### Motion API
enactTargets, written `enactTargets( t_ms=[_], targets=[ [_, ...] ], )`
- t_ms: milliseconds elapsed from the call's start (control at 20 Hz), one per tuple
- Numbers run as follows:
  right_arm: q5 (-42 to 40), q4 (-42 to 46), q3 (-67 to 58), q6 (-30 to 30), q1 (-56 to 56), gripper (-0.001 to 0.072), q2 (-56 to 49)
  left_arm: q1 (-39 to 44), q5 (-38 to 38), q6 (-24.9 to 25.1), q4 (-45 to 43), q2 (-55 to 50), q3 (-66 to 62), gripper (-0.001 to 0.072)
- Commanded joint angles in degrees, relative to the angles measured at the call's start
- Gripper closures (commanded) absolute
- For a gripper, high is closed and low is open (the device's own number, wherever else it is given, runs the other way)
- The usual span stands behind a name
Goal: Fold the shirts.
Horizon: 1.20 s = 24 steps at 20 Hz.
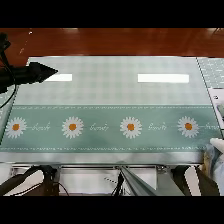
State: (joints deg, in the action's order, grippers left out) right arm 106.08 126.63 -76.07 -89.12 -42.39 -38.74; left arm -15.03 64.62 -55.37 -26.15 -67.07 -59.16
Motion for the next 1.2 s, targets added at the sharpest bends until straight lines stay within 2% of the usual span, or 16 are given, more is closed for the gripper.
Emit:
enactTargets(
  t_ms=[0, 100, 150, 200, 250, 600, 750, 900, 950, 1000, 1050, 1100, 1150],
  targets=[
    [0.3, 5.2, 0.0, 0.2, -0.1, 0.0683, 1.9, -0.1, -0.9, 1.0, 0.0, -2.0, 0.0, 0.0681],
    [0.3, 4.9, 0.0, 0.2, -0.1, 0.0668, 1.9, -0.1, -1.1, 1.0, 0.0, -2.0, 0.0, 0.0681],
    [0.2, 4.9, 0.0, 0.2, -0.1, 0.0512, 1.9, -0.1, -1.1, 0.9, 0.0, -2.0, 0.0, 0.0681],
    [0.2, 5.0, 0.0, 0.2, -0.1, 0.0323, 1.9, -0.1, -1.1, 0.9, 0.1, -2.0, 0.0, 0.0681],
    [0.2, 5.1, 0.0, 0.3, -0.1, 0.0267, 1.9, -0.1, -0.9, 0.9, 0.2, -2.0, 0.0, 0.0681],
    [-2.2, 5.9, 0.0, 0.9, 0.0, 0.0272, 1.9, -0.1, 0.6, 0.9, 2.2, -1.8, -0.1, 0.0681],
    [-7.9, 0.3, 0.0, 0.3, 0.0, 0.0274, 1.8, -0.1, 1.9, 0.9, 2.8, -1.8, -0.1, 0.0681],
    [-17.6, -17.5, 0.0, 2.2, 0.0, 0.0274, 0.9, -0.1, 2.1, 0.9, 3.0, -1.8, -0.3, 0.0681],
    [-21.2, -26.4, 0.0, 4.9, 0.0, 0.0273, 0.3, -0.1, 2.7, 1.0, 4.1, -1.8, -0.5, 0.068],
    [-24.7, -35.6, 0.0, 7.3, 0.0, 0.0273, -0.4, 0.0, 3.4, 1.5, 6.1, -1.8, -1.0, 0.0649],
    [-27.9, -44.1, 0.0, 8.3, 0.0, 0.0273, -1.5, 0.1, 4.1, 3.7, 8.8, -1.8, -1.7, 0.0544],
    [-30.6, -52.3, 0.0, 8.4, 0.0, 0.0273, -3.0, 0.4, 4.5, 5.8, 10.9, -1.8, -2.9, 0.0406],
    [-32.6, -60.9, 0.0, 8.4, 0.4, 0.0273, -5.3, 1.4, 4.5, 7.5, 10.4, -1.8, -4.7, 0.0374]
  ],
)
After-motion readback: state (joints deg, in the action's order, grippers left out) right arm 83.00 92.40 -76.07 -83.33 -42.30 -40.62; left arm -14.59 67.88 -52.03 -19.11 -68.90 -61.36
